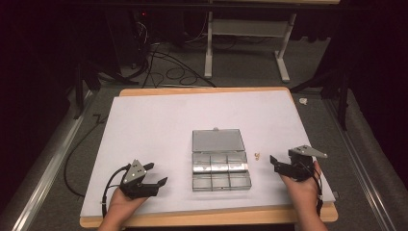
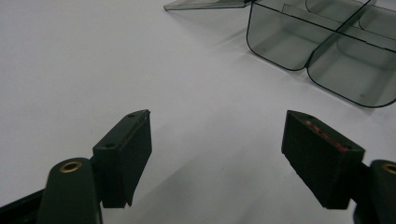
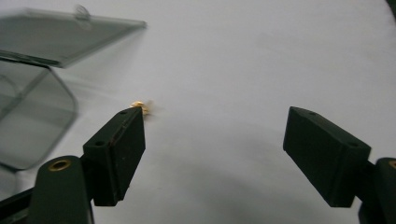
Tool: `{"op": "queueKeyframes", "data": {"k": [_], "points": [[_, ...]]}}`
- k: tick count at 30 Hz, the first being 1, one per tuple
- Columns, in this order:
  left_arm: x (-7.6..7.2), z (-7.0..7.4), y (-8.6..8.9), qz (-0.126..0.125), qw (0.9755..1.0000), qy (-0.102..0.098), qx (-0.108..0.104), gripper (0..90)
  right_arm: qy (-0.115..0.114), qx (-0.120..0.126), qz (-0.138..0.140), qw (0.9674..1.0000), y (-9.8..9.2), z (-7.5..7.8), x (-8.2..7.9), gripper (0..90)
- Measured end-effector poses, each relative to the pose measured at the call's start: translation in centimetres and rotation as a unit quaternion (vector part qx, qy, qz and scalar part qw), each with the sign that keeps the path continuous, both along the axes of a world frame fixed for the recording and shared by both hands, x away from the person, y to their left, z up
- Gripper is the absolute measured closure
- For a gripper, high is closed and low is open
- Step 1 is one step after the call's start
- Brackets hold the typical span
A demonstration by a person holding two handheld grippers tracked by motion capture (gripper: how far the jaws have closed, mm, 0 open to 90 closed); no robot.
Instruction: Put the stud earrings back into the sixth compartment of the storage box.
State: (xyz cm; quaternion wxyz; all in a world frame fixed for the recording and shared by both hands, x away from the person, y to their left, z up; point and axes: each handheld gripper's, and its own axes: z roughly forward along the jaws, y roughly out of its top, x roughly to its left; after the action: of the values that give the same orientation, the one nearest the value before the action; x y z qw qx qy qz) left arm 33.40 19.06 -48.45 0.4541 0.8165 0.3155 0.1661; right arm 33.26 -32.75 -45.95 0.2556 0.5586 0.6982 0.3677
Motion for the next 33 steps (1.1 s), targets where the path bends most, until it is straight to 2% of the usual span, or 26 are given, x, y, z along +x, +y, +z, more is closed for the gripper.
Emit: {"op": "queueKeyframes", "data": {"k": [1, 6, 7, 10, 13, 15, 19, 20, 22, 23, 26, 30, 31, 32, 33], "points": [[0.0, 0.0, 0.1, 0.002, 1.0, 0.002, -0.002, 27.4, -0.008, 0.002, 0.007, 0.9999, 0.1, 0.1, -0.1, 23.3], [0.3, 0.1, 0.4, 0.018, 0.9997, 0.008, -0.013, 29.6, -0.008, 0.013, 0.007, 0.9999, 0.2, 0.1, -0.3, 24.0], [0.4, 0.1, 0.5, 0.018, 0.9996, 0.012, -0.016, 28.9, -0.014, 0.011, 0.011, 0.9998, 0.2, 0.1, -0.4, 22.9], [0.4, 0.1, 0.5, 0.016, 0.9997, 0.013, -0.016, 26.8, -0.015, 0.018, 0.009, 0.9997, 0.2, 0.2, -0.5, 21.2], [0.3, 0.1, 0.2, 0.008, 0.9999, 0.009, -0.004, 26.2, -0.013, 0.024, 0.005, 0.9996, 0.2, 0.3, -0.5, 19.3], [0.1, 0.0, 0.0, -0.005, 1.0, 0.0, 0.003, 26.9, -0.002, 0.015, 0.003, 0.9999, 0.4, 0.5, -0.5, 20.3], [0.1, 0.0, -0.1, -0.007, 1.0, 0.0, 0.005, 27.1, -0.001, 0.008, 0.009, 0.9999, 0.5, 0.5, -0.6, 21.9], [0.1, 0.0, -0.1, -0.006, 1.0, 0.002, 0.003, 27.0, -0.003, 0.013, 0.015, 0.9998, 0.5, 0.5, -0.6, 23.7], [0.2, 0.0, 0.0, -0.006, 1.0, 0.002, 0.0, 27.1, -0.007, 0.006, 0.012, 0.9999, 0.5, 0.5, -0.6, 25.6], [0.2, 0.0, 0.0, -0.008, 1.0, 0.002, 0.0, 27.1, -0.023, -0.011, 0.009, 0.9996, 0.4, 0.5, -0.6, 28.3], [0.3, 0.0, -0.1, -0.008, 1.0, 0.003, 0.003, 27.1, -0.017, -0.007, 0.006, 0.9998, 0.2, 0.2, 0.0, 27.6], [0.4, 0.0, 0.0, -0.007, 1.0, 0.006, 0.0, 27.1, -0.019, -0.024, 0.002, 0.9995, 0.3, -0.8, 0.8, 21.4], [0.4, 0.0, 0.0, -0.007, 1.0, 0.007, 0.0, 27.1, -0.023, -0.043, -0.006, 0.9988, 0.3, -1.2, 1.0, 21.6], [0.4, 0.0, 0.0, -0.007, 1.0, 0.007, 0.0, 27.1, -0.023, -0.043, -0.006, 0.9988, 0.3, -1.2, 1.0, 21.6], [0.4, 0.0, 0.0, -0.006, 1.0, 0.007, 0.0, 27.1, -0.013, -0.036, -0.012, 0.9992, 0.1, -1.6, 1.0, 20.9]]}}
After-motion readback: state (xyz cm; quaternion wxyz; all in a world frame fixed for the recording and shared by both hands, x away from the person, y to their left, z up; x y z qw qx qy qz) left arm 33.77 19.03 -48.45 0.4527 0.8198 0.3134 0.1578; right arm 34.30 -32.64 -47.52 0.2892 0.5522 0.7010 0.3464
